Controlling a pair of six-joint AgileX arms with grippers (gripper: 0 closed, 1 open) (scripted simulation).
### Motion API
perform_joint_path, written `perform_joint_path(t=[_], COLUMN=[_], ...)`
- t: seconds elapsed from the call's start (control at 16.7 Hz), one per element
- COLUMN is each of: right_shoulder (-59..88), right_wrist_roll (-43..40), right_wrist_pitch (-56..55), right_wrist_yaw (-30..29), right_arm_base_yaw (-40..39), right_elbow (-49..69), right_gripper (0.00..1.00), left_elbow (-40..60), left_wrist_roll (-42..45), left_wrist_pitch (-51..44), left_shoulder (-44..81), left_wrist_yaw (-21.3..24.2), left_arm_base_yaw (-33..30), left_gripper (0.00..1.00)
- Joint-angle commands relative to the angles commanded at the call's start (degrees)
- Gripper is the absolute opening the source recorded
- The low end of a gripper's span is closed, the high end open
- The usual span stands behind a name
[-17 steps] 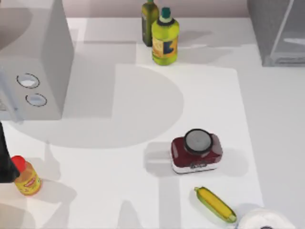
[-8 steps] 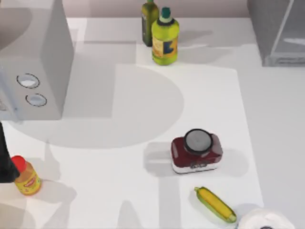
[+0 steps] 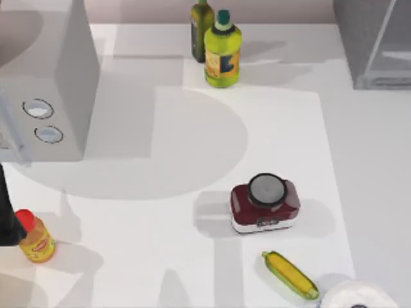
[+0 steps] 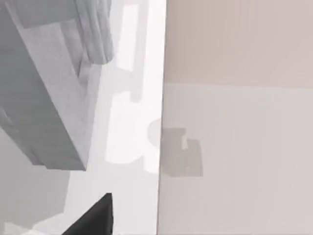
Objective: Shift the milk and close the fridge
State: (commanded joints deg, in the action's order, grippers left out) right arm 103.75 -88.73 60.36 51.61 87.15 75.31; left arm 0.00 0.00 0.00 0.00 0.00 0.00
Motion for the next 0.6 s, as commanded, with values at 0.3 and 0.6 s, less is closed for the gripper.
perform_joint_path(t=[0.3,0.6], right_shoulder=[-0.4,0.2], right_wrist_roll=[27.4,48.0], right_wrist_pitch=[-22.0,-39.2], right_wrist_yaw=[-4.5,-8.6], right_arm_base_yaw=[-15.4,-29.1], right_elbow=[0.4,-0.8], right_gripper=[1.0,1.0], left_elbow=[0.0,0.0], left_wrist_roll=[0.0,0.0], left_wrist_pitch=[0.0,0.0], left_shoulder=[0.0,0.0], left_wrist_yaw=[0.0,0.0], left_arm_base_yaw=[0.0,0.0], left_gripper=[1.0,1.0])
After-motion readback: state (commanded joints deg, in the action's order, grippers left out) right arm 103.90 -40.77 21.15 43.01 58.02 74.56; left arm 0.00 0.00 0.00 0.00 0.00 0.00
